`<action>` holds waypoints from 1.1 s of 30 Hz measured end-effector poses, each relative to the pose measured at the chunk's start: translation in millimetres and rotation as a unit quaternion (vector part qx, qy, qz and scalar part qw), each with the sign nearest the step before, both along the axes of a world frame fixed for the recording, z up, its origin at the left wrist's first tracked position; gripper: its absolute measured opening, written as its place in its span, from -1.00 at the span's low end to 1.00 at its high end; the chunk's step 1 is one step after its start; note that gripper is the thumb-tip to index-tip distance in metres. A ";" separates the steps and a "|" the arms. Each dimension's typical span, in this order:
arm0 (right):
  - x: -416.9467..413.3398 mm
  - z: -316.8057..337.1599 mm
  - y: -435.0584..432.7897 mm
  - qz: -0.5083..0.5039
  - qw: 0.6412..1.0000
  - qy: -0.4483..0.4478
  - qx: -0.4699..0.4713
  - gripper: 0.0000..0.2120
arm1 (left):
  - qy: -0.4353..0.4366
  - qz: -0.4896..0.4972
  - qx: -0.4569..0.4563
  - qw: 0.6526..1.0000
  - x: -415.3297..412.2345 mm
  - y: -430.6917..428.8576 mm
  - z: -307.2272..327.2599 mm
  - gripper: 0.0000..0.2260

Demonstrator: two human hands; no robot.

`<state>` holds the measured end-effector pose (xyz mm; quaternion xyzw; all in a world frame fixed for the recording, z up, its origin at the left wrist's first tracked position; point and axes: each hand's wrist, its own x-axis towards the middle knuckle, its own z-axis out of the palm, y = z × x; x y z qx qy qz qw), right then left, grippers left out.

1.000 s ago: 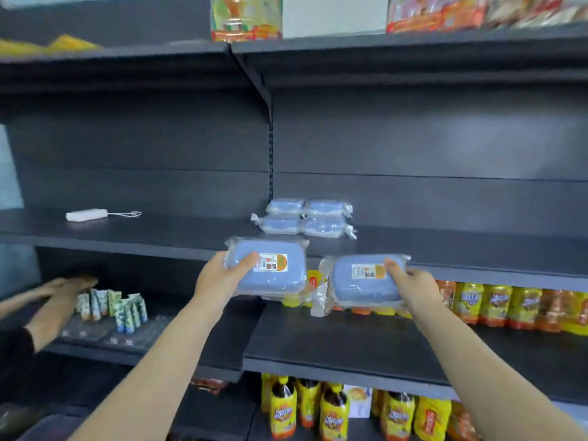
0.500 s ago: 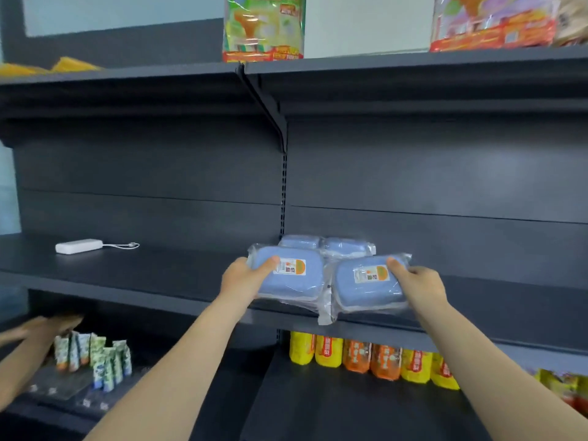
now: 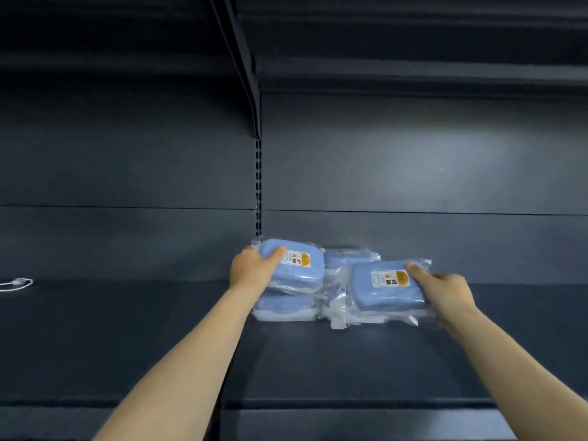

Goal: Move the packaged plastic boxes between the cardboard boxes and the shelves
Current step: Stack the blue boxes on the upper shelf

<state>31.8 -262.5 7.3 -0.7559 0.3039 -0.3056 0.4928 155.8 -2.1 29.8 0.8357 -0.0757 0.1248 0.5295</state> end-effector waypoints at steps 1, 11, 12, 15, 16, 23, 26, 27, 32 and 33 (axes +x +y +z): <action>0.5 0.7 -4.1 -0.010 1.000 0.003 -0.006 -0.45 | 0.013 -0.006 0.025 1.000 8.1 -3.7 -3.7 -0.54; 27.7 25.8 -7.5 0.016 0.998 -0.011 0.065 -0.64 | 0.060 -0.027 0.147 0.987 42.0 -7.1 -16.6 -0.53; 33.2 30.0 -4.8 0.024 0.998 -0.002 0.064 -0.65 | 0.058 -0.026 0.145 0.987 43.2 -5.3 -15.3 -0.54; 55.8 37.7 -1.8 0.037 0.998 0.055 0.008 -0.65 | 0.056 -0.021 0.128 0.990 49.9 1.1 -15.8 -0.53; 63.9 37.4 0.2 0.035 0.996 0.078 -0.023 -0.65 | 0.058 -0.018 0.131 0.990 51.2 2.6 -16.0 -0.53; 96.1 6.7 10.2 -0.043 0.956 0.175 -0.232 -0.57 | 0.063 -0.050 0.172 0.982 49.0 8.3 -14.3 -0.40; 87.9 6.5 6.7 -0.003 0.943 0.079 -0.322 -0.59 | -0.001 -0.045 0.230 0.972 46.9 15.1 -16.7 -0.34; 82.8 8.1 6.3 0.036 0.940 0.045 -0.335 -0.62 | -0.036 -0.045 0.241 0.969 44.0 17.2 -17.0 -0.35; 69.8 7.5 4.4 0.190 0.903 0.075 -0.379 -0.70 | -0.155 -0.133 0.246 0.947 32.2 19.0 -17.4 -0.60; 69.4 8.7 3.7 0.199 0.898 0.074 -0.384 -0.70 | -0.160 -0.147 0.264 0.940 32.7 18.0 -18.7 -0.64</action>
